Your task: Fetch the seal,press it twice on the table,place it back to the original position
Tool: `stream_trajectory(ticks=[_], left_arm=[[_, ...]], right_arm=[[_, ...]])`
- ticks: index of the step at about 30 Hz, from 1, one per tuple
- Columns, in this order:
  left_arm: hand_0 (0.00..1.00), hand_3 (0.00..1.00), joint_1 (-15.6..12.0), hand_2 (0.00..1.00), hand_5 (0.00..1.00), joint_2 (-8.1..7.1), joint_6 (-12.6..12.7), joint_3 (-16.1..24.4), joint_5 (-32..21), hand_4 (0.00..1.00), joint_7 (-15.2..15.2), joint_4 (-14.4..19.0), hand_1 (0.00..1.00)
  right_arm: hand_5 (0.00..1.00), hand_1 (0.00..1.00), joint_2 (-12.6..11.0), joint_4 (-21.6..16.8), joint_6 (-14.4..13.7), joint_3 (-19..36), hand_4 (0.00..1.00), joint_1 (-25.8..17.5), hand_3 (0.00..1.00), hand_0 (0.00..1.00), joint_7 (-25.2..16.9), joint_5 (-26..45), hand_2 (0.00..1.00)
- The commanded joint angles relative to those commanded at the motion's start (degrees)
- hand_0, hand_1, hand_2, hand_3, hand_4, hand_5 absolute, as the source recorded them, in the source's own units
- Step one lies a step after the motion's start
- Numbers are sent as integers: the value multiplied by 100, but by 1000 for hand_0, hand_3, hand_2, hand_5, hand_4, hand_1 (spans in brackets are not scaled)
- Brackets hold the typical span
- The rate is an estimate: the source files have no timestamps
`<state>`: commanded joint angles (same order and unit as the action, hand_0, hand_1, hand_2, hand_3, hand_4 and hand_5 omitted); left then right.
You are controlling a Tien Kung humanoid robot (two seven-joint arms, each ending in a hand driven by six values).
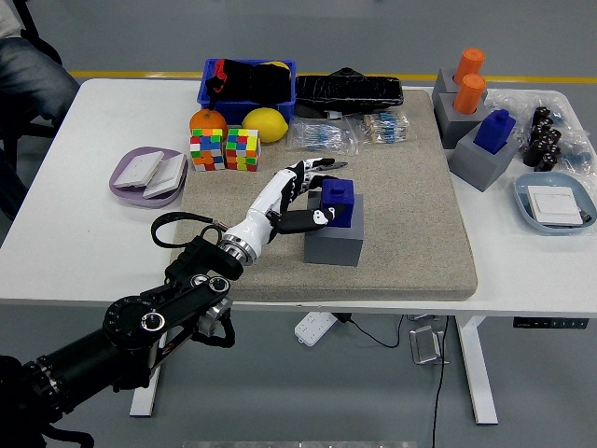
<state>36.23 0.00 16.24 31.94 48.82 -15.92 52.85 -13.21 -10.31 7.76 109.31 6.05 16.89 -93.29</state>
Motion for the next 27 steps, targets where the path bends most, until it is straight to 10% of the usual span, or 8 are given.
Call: stream_trajectory(ticks=[27], left_arm=[[840,793,32,518,2,0,145,7,-22,611,-177,41,576]], right_arm=[[515,748,-12,0,2,10,835,3,746,884,-6,-27,732]])
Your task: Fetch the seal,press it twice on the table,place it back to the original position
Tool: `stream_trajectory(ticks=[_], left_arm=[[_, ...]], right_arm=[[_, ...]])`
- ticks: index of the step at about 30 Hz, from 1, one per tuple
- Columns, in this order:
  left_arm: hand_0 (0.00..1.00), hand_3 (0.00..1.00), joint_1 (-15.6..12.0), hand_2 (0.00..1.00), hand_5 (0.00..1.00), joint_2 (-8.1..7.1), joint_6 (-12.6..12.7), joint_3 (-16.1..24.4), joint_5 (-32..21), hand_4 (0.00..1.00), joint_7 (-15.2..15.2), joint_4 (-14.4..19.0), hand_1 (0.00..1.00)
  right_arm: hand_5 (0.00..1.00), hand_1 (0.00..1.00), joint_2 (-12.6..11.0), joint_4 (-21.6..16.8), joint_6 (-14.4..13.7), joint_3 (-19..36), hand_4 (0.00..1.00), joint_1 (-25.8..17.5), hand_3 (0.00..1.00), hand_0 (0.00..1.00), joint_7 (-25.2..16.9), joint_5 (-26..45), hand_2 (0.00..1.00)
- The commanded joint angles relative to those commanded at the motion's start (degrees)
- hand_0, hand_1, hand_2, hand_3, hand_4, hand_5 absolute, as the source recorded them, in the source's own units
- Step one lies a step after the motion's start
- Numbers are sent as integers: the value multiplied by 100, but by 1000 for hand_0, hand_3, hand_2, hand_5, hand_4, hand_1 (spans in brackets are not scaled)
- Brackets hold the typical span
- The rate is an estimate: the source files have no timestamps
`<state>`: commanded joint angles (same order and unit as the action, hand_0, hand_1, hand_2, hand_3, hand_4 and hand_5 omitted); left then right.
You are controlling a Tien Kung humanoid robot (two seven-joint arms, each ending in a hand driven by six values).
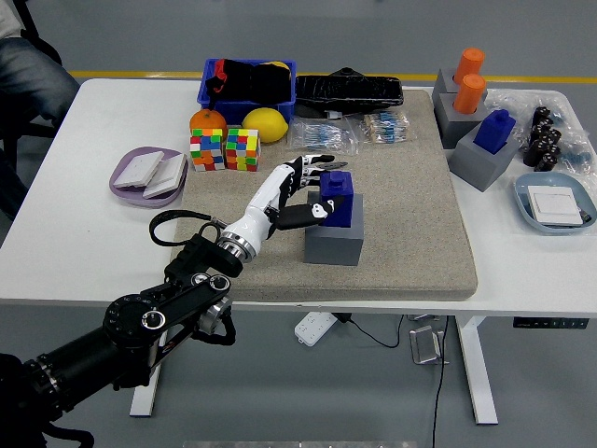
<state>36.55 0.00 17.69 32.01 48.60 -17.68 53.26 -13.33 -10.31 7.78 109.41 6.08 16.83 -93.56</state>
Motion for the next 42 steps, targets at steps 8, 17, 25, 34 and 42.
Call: stream_trajectory(ticks=[8,17,25,34,42], left_arm=[[840,791,-2,519,2,0,40,133,65,616,-54,94,577],[836,785,-27,524,2,0,108,575,232,619,-130,248,580],[836,784,-51,521,2,-401,173,1004,510,620,-83,97,581],[835,783,-400,521,2,-653,350,1378,611,620,-199,-189,579],[827,783,-757,520,2,-752,429,1622,611,621,-310,-383,578]], right_arm=[[514,748,2,0,4,-24,836,-5,746,884,-1,2,732],[514,749,1,0,8,-5,837,-5,747,884,-12,10,733],[515,748,-6,0,9,72,838,-35,746,884,-7,-14,732],[516,748,-45,0,10,113,839,-58,747,884,-35,5,732],[516,748,-42,0,14,163,840,-70,747,884,-34,-13,732]])
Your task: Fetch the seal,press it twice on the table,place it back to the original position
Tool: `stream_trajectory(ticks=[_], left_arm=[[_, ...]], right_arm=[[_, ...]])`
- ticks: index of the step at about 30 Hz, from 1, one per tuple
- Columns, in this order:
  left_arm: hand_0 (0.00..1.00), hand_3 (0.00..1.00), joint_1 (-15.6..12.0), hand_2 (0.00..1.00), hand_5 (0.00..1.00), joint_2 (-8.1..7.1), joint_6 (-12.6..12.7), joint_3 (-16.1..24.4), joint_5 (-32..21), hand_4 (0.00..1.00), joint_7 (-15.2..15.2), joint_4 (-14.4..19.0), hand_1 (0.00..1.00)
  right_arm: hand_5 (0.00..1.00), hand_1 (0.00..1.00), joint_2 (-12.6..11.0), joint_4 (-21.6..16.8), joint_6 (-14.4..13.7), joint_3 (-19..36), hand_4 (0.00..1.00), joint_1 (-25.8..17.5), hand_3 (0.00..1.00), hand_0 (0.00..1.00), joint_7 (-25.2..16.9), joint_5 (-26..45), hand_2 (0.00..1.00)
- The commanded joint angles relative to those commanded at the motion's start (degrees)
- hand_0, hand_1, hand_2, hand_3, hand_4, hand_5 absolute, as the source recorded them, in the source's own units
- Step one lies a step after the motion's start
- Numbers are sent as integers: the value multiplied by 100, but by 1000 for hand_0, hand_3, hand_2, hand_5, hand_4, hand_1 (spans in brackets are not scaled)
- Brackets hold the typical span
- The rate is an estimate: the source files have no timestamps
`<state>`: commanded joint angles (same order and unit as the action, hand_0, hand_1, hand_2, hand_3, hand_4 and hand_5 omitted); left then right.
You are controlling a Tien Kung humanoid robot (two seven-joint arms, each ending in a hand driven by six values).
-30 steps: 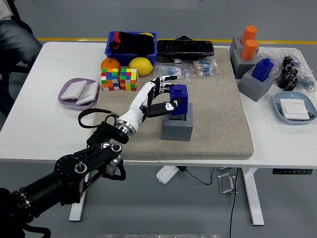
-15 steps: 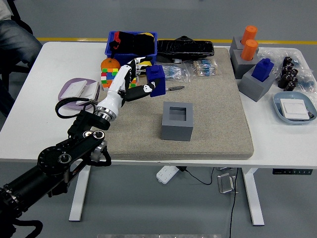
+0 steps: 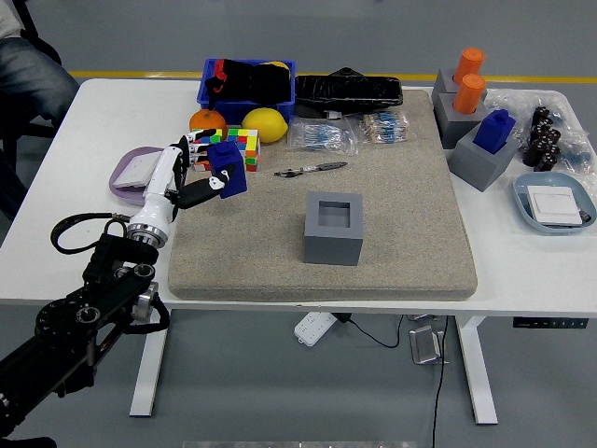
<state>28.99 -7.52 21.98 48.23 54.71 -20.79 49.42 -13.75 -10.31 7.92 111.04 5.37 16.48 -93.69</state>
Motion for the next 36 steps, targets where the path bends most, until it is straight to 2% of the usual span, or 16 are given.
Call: stream_trajectory(ticks=[9,21,36], left_arm=[[825,781,-311,520,2,7,8,90,-97,625,-100,-157,576],[823,780,-519,520,2,133,5,194,-229,625,-234,-256,577],[821,778,-669,519,2,181,-20,182,-256,625,-273,-281,574]], right_arm=[[516,748,8,0,12,19,841,-10,747,885,-9,-18,733],[515,748,13,0,34,10,842,-5,749,885,-33,2,732],[515,748,18,0,49,12,844,-5,749,885,-47,6,732]])
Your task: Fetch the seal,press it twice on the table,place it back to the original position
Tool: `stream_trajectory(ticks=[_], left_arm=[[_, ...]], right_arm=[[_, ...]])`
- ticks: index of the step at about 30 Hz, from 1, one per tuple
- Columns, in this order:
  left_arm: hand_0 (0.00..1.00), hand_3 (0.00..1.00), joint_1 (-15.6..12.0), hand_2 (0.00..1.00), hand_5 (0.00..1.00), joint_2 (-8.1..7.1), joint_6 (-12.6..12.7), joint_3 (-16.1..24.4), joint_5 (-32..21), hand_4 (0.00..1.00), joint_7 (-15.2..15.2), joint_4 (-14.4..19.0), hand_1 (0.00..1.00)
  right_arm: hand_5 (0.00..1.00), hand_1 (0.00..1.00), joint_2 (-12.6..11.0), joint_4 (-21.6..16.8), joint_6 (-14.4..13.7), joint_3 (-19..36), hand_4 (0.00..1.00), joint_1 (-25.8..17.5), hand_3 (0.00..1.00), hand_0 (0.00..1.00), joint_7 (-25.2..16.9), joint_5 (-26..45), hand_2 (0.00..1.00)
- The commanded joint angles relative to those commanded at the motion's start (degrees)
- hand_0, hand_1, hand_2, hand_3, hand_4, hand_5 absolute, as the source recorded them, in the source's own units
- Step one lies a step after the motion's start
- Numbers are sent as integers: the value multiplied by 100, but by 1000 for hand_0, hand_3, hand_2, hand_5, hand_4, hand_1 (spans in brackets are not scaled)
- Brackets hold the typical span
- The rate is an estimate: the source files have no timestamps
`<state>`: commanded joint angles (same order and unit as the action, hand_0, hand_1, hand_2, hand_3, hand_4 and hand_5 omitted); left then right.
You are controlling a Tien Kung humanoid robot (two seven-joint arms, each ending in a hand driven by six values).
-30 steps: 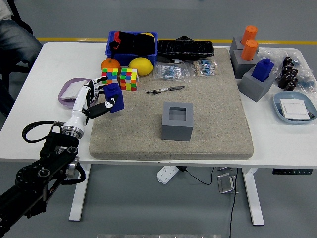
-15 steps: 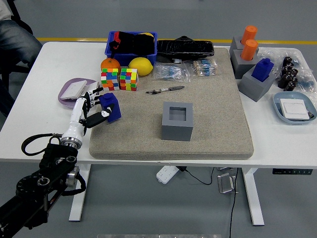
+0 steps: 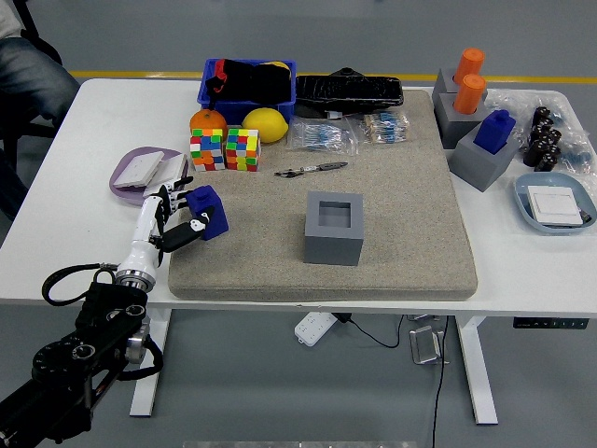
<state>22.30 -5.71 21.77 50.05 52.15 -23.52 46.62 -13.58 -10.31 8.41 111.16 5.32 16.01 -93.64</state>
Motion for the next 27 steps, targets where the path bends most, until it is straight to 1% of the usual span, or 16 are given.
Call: stream_trajectory(ticks=[6,15,20,22,24,27], left_arm=[[820,777,-13,519,2,11,-16,58,10,625,-6,28,574],[820,776,96,519,2,-20,-13,97,-17,625,6,345,575],[820,776,294,519,2,-100,-26,-59,-43,625,67,710,575],[820,776,400,520,2,-132,-116,-137,-6,627,184,878,575],[820,776,532,520,2,-182,-260,-299,0,627,343,1037,575],[819,775,716,520,2,-221,-333,-576,-14,627,462,1175,573]], right_arm=[[516,748,1,0,0,12,845,-7,750,885,6,-1,732],[515,748,-8,0,-1,-15,845,-8,750,885,9,13,732],[515,748,-23,0,1,-29,845,9,750,885,12,12,732],[515,748,-34,0,0,-42,846,18,750,885,13,18,732],[515,748,-44,0,1,-60,846,27,750,885,10,27,732],[516,749,-57,0,1,-91,847,38,750,885,10,45,732]])
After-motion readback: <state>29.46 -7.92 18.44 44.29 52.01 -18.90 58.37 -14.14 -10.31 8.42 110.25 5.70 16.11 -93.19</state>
